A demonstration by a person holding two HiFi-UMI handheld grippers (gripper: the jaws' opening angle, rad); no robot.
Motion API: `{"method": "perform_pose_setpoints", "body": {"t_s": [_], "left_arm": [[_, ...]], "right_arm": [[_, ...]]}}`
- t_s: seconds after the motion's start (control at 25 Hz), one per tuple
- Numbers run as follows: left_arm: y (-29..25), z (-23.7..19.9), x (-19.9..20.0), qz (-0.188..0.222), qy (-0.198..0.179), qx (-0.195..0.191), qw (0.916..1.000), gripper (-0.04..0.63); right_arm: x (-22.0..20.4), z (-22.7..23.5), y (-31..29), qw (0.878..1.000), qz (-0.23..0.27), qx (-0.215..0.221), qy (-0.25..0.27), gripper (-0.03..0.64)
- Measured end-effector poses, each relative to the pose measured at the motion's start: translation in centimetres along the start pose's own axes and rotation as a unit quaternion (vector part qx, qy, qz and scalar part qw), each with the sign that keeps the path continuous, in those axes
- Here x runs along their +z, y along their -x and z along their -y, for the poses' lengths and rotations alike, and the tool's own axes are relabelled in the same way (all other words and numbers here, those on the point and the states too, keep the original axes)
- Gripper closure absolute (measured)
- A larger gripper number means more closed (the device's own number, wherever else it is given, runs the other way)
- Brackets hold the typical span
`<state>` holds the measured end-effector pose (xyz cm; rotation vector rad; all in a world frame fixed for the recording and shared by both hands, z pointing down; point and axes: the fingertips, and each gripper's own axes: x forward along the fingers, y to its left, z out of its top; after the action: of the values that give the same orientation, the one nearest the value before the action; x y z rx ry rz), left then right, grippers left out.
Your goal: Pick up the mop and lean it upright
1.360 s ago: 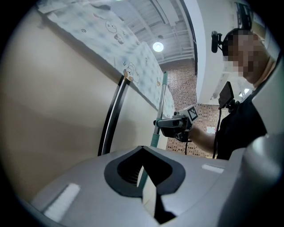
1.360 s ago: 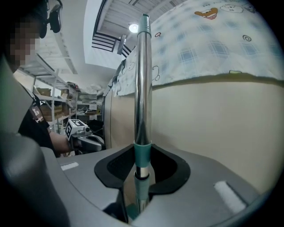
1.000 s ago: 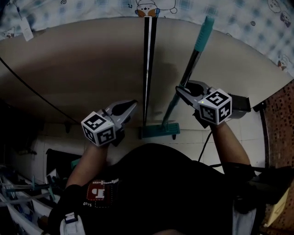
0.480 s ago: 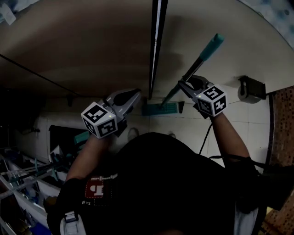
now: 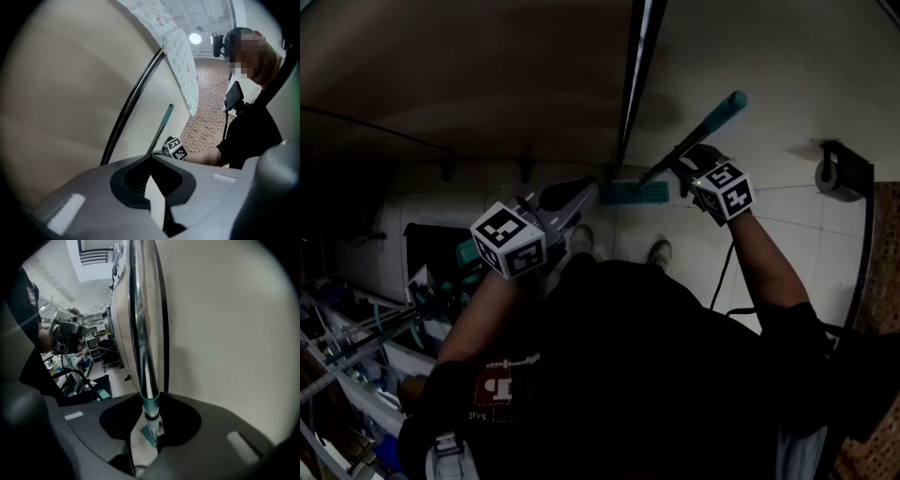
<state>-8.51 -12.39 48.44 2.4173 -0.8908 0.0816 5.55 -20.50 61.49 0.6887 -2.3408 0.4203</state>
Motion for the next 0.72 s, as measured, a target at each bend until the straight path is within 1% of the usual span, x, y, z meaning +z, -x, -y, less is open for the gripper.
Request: {"method": "perform_pose_setpoints", "body": {"t_s": [0.28,0.56,0.72], "left_arm": [[1.1,-1.2,-2.0,-0.006,0.017,0.007,0.9998,0.595],[1.7,-2.7,-3.5,-0.015,0.035,0.02,0.9991,0.595],[2.2,-3.2,-4.2,-0.021,0.039,0.024,0.9988,0.595]], "right_arm": [[-4.1,0.1,-4.5,0.999,-0.049,0.001,0.005,0.491],[-9.0,0.3,-8.6,0.995,-0.102,0.006,0.005,0.489],[-10.5,-0.2,-10.1,0.994,-0.11,0.014,0.005,0.491]]}}
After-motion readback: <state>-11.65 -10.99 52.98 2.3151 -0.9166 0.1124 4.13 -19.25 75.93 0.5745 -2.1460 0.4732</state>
